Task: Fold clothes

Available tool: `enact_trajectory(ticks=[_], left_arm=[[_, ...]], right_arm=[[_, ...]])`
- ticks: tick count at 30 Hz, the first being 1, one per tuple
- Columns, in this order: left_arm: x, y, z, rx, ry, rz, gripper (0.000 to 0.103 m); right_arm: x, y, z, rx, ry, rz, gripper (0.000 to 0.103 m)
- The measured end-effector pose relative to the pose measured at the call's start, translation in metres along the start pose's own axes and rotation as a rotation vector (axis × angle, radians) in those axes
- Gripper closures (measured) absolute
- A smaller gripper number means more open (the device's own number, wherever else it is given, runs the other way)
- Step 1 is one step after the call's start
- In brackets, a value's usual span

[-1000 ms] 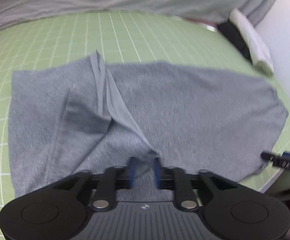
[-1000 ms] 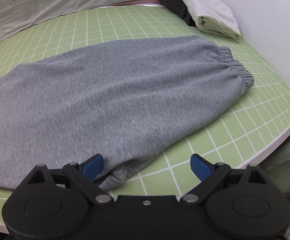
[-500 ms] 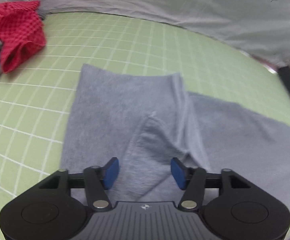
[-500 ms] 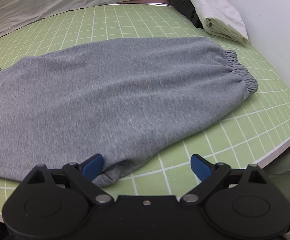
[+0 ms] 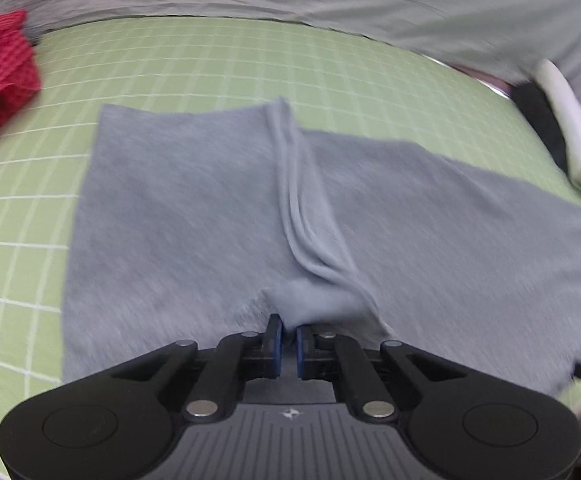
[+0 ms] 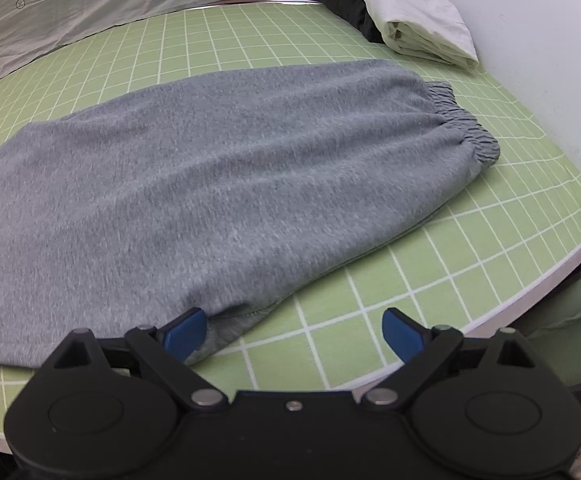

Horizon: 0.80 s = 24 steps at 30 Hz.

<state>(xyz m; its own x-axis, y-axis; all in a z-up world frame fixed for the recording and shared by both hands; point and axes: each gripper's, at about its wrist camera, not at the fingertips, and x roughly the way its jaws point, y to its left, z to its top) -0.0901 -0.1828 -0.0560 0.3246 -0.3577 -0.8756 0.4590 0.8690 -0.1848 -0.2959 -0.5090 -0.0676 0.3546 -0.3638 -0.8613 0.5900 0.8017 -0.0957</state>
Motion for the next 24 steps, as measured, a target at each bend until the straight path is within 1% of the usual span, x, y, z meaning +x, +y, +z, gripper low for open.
enact_trajectory(ticks=[3,4,6,7,9,10,11,12,13,14,16,18,21,24], left_arm=[[0.001,-0.014,-0.008,0.073,0.053,-0.064,0.095],[0.002,-0.018,-0.009,0.098,0.061,-0.074,0.095],[-0.001,-0.025,-0.009,0.152,0.051,-0.062,0.092],[-0.003,-0.026,-0.007,0.163,0.037,-0.051,0.089],[-0.008,-0.022,-0.002,0.144,0.006,-0.038,0.068],[-0.01,-0.019,0.001,0.12,-0.008,-0.033,0.061],[-0.011,-0.017,0.005,0.092,-0.022,-0.018,0.04],[-0.012,-0.014,0.008,0.069,-0.038,0.005,0.021],[-0.013,-0.011,0.011,0.048,-0.055,0.03,0.018],[-0.013,-0.009,0.014,0.029,-0.061,0.052,0.017],[-0.009,-0.006,0.018,-0.008,-0.056,0.093,0.016],[-0.006,-0.005,0.022,-0.046,-0.055,0.133,0.012],[-0.007,-0.003,0.026,-0.102,-0.063,0.142,0.009],[-0.005,-0.008,0.03,-0.144,-0.069,0.157,0.008]], right_arm=[[0.001,0.003,0.0,0.0,0.0,0.008,0.008],[0.002,0.004,0.001,0.002,0.002,0.01,0.008],[0.003,0.004,0.002,0.002,-0.001,0.016,0.008],[0.003,0.004,0.003,0.0,-0.003,0.019,0.008],[0.004,0.004,0.004,-0.005,-0.008,0.024,0.008],[0.004,0.005,0.005,-0.007,-0.01,0.026,0.008],[0.005,0.004,0.007,-0.009,-0.013,0.028,0.008],[0.005,0.004,0.008,-0.01,-0.016,0.03,0.008],[0.006,0.003,0.009,-0.009,-0.02,0.033,0.008],[0.006,0.002,0.011,-0.006,-0.026,0.035,0.008],[0.006,-0.001,0.017,-0.002,-0.045,0.038,0.008],[0.007,-0.007,0.025,0.006,-0.068,0.045,0.007],[0.012,-0.019,0.039,0.026,-0.099,0.047,0.007],[0.023,-0.04,0.054,0.053,-0.122,0.023,0.006]])
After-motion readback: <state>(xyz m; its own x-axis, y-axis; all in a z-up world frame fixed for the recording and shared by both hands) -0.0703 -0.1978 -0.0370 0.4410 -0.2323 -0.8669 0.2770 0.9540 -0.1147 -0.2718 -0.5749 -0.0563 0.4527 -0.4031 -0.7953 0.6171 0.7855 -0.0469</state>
